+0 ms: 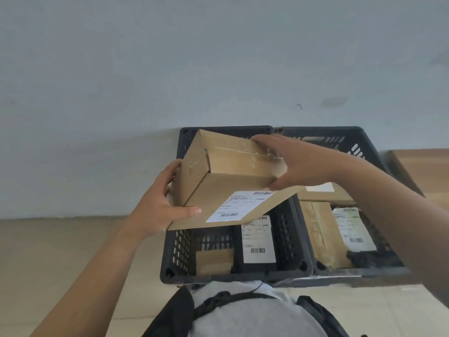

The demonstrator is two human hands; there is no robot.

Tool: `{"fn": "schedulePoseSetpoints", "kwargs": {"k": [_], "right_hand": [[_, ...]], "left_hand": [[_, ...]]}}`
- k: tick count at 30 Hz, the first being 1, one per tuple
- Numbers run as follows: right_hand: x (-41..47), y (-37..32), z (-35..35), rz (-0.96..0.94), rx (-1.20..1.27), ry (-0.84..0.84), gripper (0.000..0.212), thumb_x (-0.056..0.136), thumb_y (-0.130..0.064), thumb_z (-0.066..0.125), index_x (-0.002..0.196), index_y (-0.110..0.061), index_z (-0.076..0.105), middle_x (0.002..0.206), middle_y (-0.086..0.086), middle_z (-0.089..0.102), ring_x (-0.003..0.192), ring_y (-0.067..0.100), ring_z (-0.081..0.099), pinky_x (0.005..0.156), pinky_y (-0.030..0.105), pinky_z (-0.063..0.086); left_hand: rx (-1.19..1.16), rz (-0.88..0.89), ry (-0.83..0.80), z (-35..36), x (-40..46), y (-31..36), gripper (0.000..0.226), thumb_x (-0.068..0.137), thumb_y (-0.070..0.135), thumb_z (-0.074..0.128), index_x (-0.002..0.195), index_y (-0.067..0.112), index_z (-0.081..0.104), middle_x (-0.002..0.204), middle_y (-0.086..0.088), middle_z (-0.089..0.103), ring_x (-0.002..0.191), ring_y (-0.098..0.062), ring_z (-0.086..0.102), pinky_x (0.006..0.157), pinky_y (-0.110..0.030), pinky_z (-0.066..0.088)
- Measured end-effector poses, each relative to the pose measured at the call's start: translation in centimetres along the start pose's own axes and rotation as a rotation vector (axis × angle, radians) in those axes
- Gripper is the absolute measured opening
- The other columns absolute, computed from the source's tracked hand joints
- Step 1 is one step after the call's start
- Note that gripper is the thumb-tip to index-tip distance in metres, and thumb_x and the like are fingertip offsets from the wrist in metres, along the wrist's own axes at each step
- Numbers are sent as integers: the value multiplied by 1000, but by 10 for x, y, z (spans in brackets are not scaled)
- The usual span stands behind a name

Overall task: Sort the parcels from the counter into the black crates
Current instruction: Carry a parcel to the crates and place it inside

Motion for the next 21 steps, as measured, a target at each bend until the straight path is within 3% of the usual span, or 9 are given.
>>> {"fn": "schedulePoseSetpoints", "kwargs": {"k": [3,8,10,13,17,21], "right_hand": [[6,-3,2,7,-7,23,106,77,-27,88,160,-30,22,148,-13,43,125,10,44,104,28,36],[10,1,6,9,-19,78,96,75,-25,88,153,-30,31,131,-16,45,118,11,46,97,28,36],[14,9,10,23,-41,98,97,76,-25,87,154,-27,30,130,-15,43,118,12,45,95,27,34],[22,26,18,67,-56,146,104,76,-25,88,158,-21,25,147,-3,44,129,18,43,102,28,34],[40,45,37,128,-50,155,108,78,-25,86,162,-18,18,163,4,32,147,29,32,119,44,31],[63,55,57,104,-117,105,105,80,-27,84,161,-17,18,164,5,31,149,31,30,122,53,28]], "left_hand": [[9,16,-2,-2,3,-6,115,51,54,91,151,45,34,149,14,46,138,-8,44,108,-28,40],[48,25,29,-2,5,-1,101,64,46,87,146,55,29,150,22,40,129,10,42,96,-13,37],[81,-11,50,-1,6,-4,101,74,40,88,149,54,23,156,18,33,135,0,39,107,-20,36],[148,-131,104,4,-1,-17,94,87,32,81,156,45,19,166,9,26,150,-14,29,123,-47,29],[152,-282,99,18,-23,-44,85,94,24,74,159,39,21,168,10,20,155,-16,21,126,-49,22],[163,-421,87,34,-43,-66,77,99,21,66,159,39,21,169,9,22,155,-21,25,124,-51,28]]}}
Point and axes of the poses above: each hand's wrist, its own x-axis towards the middle knuckle, its own z-axis out of the palm, y = z × x, the point moved 3 cm from there along x, towards the middle knuckle
